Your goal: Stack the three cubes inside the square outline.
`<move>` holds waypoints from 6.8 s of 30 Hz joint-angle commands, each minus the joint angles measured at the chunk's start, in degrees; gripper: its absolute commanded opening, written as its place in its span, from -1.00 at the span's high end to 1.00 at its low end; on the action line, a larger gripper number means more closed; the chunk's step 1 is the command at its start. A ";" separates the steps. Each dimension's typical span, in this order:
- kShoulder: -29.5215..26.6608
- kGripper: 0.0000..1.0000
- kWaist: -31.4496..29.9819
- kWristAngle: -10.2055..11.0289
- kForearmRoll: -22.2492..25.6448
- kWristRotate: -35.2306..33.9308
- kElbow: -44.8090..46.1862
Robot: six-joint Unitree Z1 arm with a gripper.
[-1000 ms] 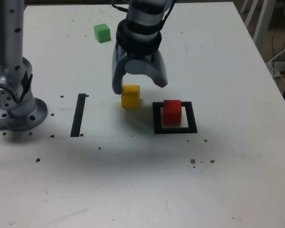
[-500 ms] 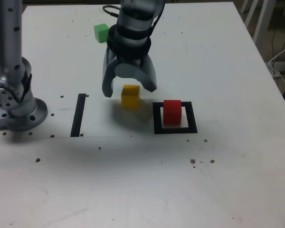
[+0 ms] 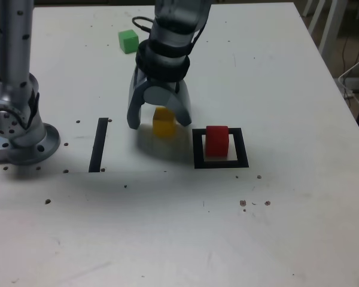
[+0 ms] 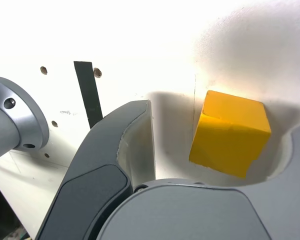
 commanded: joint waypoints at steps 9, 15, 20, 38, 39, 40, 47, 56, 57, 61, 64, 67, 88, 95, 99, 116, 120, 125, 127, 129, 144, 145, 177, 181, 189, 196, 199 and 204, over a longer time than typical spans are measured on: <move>1.83 0.27 0.10 0.06 -2.70 1.09 -0.33; 2.00 0.43 0.10 0.08 -3.65 1.70 -0.34; 1.91 0.43 0.10 0.08 -3.36 1.71 -0.23; -0.54 0.43 -3.81 1.61 5.01 -0.37 -8.88; -0.51 0.43 -4.32 1.70 5.85 -0.59 -10.06; -0.48 0.43 -4.84 1.78 6.70 -0.82 -11.28; 0.97 0.43 -8.26 1.56 12.76 -2.17 -20.47; 5.93 0.44 -11.37 0.12 15.48 -2.79 -28.08; 6.62 0.44 -11.77 -0.10 15.59 -2.93 -28.85; 8.32 0.44 -12.51 -0.51 15.93 -3.37 -30.64; 9.13 0.44 -12.58 -0.63 16.02 -3.48 -31.31; 9.62 0.44 -12.57 -0.62 16.06 -3.48 -31.80; 12.47 0.44 -10.46 -0.82 15.80 -2.07 -32.97; 13.00 0.12 -10.38 -1.12 15.22 -1.89 -32.78; 13.10 -0.67 -10.35 -1.37 14.82 -1.55 -32.34; 6.88 -0.99 -9.11 2.41 15.72 -3.27 -29.29; 2.78 -0.99 -6.50 4.78 17.48 -3.73 -27.98; 0.24 -0.99 -2.02 5.77 19.36 -2.82 -26.94; -0.37 -0.99 0.10 5.70 19.68 -1.92 -26.41; -0.93 -0.99 2.41 5.56 19.81 -0.80 -25.73; -3.01 -0.98 23.83 5.84 19.63 8.06 -20.36; -2.72 -0.98 25.28 5.84 19.52 8.66 -20.11; 9.71 -0.99 47.75 8.90 16.92 22.32 -28.91; 11.51 -0.99 49.12 9.13 17.44 23.97 -30.99; 14.63 -0.98 51.92 9.56 18.09 26.70 -34.88; 17.23 -0.98 53.65 9.52 18.63 28.06 -37.28; 18.23 -0.98 54.14 9.45 18.70 28.44 -37.93; 19.98 -0.98 54.90 9.21 18.90 29.11 -39.11</move>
